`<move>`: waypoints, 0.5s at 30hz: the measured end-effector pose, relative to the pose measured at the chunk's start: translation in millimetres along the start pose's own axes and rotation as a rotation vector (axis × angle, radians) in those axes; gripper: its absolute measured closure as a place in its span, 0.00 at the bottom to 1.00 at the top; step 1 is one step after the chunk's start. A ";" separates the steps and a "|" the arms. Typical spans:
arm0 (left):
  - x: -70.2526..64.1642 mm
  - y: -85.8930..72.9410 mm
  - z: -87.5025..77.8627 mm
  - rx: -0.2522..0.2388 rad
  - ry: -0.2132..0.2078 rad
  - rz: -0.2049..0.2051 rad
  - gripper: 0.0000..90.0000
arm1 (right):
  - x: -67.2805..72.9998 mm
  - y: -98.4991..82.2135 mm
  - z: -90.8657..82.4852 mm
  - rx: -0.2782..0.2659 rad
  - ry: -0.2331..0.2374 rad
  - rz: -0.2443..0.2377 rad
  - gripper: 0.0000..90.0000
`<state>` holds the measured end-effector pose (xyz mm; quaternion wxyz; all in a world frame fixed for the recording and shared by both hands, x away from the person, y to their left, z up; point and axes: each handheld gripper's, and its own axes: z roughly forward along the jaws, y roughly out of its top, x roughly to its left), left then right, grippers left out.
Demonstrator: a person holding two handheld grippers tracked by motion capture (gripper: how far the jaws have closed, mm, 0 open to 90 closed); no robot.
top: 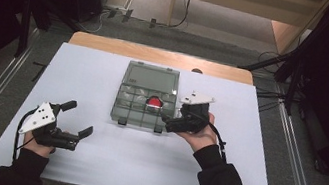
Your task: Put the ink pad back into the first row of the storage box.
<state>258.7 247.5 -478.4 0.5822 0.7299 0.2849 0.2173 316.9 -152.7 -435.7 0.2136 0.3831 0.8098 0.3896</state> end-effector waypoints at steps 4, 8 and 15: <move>0.2 -0.1 0.1 0.002 0.002 0.001 0.00 | -3.5 -10.1 -8.6 0.000 0.000 0.025 0.00; 0.1 -0.1 0.1 0.002 0.003 0.002 0.00 | -6.3 -22.2 -15.1 -0.010 -0.020 0.024 0.00; -0.1 -0.1 0.2 0.003 0.005 0.002 0.00 | -12.3 -45.7 -32.5 -0.023 -0.024 0.059 0.00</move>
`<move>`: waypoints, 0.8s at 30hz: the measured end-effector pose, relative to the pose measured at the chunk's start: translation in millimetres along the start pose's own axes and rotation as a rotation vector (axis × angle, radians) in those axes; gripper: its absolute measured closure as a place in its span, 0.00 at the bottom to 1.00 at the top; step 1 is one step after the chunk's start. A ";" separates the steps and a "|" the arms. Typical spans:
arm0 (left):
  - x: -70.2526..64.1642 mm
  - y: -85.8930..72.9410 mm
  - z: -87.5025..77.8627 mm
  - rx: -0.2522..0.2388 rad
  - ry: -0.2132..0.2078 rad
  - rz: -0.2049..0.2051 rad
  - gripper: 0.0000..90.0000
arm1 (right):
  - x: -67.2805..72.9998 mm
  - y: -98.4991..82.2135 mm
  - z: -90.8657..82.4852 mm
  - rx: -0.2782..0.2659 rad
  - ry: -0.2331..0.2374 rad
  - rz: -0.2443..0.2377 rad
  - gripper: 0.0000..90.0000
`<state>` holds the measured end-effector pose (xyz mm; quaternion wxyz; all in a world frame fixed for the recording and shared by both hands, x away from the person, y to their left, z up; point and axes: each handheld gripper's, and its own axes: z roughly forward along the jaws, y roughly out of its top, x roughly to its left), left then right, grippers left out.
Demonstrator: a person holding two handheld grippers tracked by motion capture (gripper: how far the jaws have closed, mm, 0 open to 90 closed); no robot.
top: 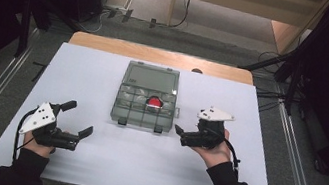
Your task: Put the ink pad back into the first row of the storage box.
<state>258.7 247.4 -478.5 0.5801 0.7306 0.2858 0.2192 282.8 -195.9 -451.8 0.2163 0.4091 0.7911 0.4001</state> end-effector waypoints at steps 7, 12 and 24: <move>-0.1 0.0 0.3 0.001 -0.001 -0.002 0.00 | -4.2 -28.0 -25.0 -0.061 -0.057 0.009 0.00; 0.3 -0.2 1.0 0.005 0.001 -0.002 0.00 | -11.0 -46.1 -36.6 -0.124 -0.073 0.034 0.00; 0.1 0.1 0.8 0.000 -0.003 -0.006 0.00 | -19.9 -77.8 -52.9 -0.179 -0.093 0.084 0.00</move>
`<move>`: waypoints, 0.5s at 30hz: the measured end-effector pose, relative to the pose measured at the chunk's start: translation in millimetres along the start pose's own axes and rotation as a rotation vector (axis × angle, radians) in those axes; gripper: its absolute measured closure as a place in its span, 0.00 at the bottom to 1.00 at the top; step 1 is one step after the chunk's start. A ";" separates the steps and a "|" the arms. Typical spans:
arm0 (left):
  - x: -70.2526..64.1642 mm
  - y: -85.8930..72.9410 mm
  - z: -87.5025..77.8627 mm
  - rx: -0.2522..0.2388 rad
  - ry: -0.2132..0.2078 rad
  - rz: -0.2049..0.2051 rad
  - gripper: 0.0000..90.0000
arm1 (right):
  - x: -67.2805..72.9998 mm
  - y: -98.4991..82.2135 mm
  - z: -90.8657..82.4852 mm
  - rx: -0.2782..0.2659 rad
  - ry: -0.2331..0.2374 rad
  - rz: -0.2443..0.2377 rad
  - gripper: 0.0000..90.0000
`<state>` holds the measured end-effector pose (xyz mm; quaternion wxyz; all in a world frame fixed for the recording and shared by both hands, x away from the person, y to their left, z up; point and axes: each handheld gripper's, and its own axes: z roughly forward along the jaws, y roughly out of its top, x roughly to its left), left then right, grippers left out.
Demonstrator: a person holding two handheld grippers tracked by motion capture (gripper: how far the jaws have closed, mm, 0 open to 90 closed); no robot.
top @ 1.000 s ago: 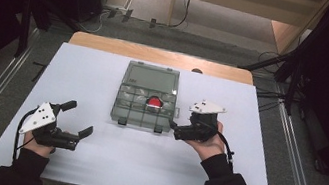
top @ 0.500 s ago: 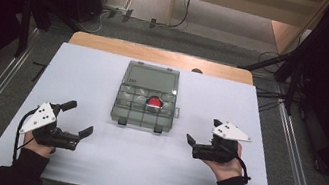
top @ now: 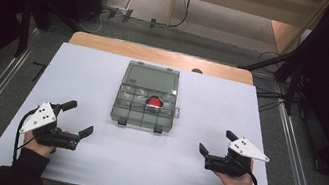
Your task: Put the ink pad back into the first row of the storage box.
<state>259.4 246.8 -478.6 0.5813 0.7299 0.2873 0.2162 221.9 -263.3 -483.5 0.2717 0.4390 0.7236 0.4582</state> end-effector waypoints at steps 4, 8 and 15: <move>0.1 0.2 -0.1 -0.002 0.001 -0.002 0.00 | -5.7 -11.9 -5.9 -0.034 0.008 0.031 0.00; 0.1 0.5 -0.2 -0.009 -0.001 -0.001 0.00 | -9.4 -26.6 -11.3 -0.091 -0.017 0.081 0.00; -0.4 0.5 0.0 -0.008 -0.004 -0.001 0.00 | -12.4 -30.0 -20.6 -0.165 -0.056 0.096 0.00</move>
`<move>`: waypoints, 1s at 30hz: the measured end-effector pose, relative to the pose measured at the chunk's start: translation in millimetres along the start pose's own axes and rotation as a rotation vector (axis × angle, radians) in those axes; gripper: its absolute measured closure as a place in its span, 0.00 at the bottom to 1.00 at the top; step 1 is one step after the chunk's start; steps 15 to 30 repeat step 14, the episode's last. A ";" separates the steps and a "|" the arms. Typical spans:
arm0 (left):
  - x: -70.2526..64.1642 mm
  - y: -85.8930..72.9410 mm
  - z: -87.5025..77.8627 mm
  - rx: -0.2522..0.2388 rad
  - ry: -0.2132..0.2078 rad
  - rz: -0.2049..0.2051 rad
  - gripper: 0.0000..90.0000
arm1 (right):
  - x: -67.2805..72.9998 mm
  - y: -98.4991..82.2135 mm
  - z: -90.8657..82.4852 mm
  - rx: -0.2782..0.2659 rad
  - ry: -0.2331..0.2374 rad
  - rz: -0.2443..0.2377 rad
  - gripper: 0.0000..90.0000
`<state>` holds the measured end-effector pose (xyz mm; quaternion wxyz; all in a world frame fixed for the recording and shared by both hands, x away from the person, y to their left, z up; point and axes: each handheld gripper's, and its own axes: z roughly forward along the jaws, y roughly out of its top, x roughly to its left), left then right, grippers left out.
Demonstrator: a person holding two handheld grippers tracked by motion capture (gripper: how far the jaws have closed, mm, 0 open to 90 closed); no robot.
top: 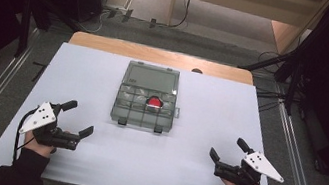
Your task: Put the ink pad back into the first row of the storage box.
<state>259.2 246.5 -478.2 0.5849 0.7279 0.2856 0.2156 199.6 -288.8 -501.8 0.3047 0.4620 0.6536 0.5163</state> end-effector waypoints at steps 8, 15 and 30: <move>0.2 0.0 0.0 0.001 -0.001 0.001 0.00 | 5.9 2.0 1.7 0.010 0.016 -0.022 0.00; 0.2 0.1 0.1 0.002 0.001 0.001 0.00 | 7.1 1.3 2.7 0.024 0.018 -0.023 0.00; 0.2 0.1 0.1 0.002 0.001 0.001 0.00 | 7.1 1.3 2.7 0.024 0.018 -0.023 0.00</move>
